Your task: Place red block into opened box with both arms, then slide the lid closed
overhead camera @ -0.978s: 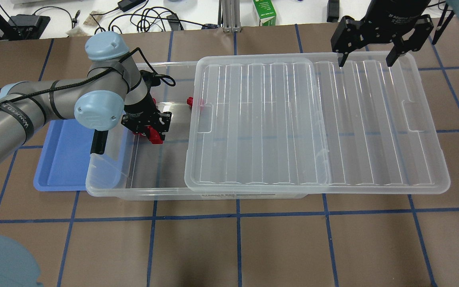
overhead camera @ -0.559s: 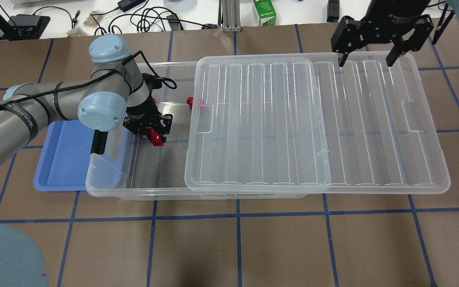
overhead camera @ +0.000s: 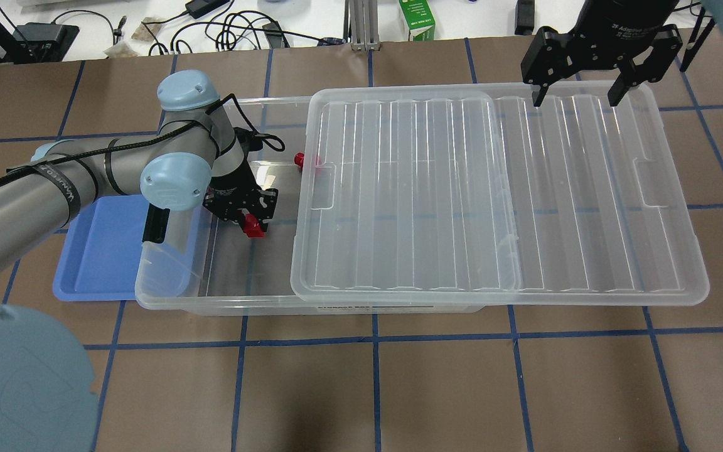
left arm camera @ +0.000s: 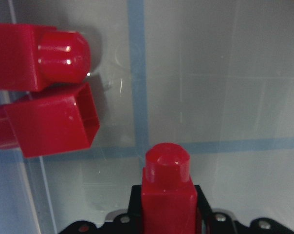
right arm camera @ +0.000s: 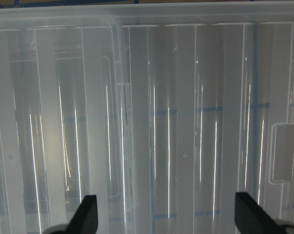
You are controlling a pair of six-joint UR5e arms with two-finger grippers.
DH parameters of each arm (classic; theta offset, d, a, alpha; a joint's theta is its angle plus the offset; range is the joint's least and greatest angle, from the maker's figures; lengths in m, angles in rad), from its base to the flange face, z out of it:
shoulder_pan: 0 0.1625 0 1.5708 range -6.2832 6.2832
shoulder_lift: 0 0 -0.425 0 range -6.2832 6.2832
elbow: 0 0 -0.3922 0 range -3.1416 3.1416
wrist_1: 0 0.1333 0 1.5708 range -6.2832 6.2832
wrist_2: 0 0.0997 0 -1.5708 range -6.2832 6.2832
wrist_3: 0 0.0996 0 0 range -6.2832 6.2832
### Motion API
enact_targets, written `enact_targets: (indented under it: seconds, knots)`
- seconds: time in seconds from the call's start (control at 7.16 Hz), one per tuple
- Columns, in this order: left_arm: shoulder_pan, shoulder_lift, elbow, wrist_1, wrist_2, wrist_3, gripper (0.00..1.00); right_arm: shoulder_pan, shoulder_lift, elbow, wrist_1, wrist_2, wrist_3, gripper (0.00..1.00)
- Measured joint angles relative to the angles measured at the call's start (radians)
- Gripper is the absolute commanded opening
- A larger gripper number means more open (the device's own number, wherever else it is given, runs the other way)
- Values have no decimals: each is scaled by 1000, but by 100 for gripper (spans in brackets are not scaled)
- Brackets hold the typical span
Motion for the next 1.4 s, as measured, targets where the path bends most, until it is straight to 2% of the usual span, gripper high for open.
enact_targets:
  seconds: [0.42, 0.7, 1.12, 1.4]
  knots:
    - [4, 13, 9, -1, 1, 5, 100, -1, 0, 1, 0, 0, 0, 100]
    - [7, 52, 55, -40, 6, 5, 100, -7, 0, -2, 1, -1, -10, 100]
    - [8, 119, 206, -217, 7, 5, 100, -22, -1, -4, 1, -7, -59, 100]
    - [15, 195, 259, -323, 13, 6, 100, -91, -12, -5, 9, -11, -172, 100]
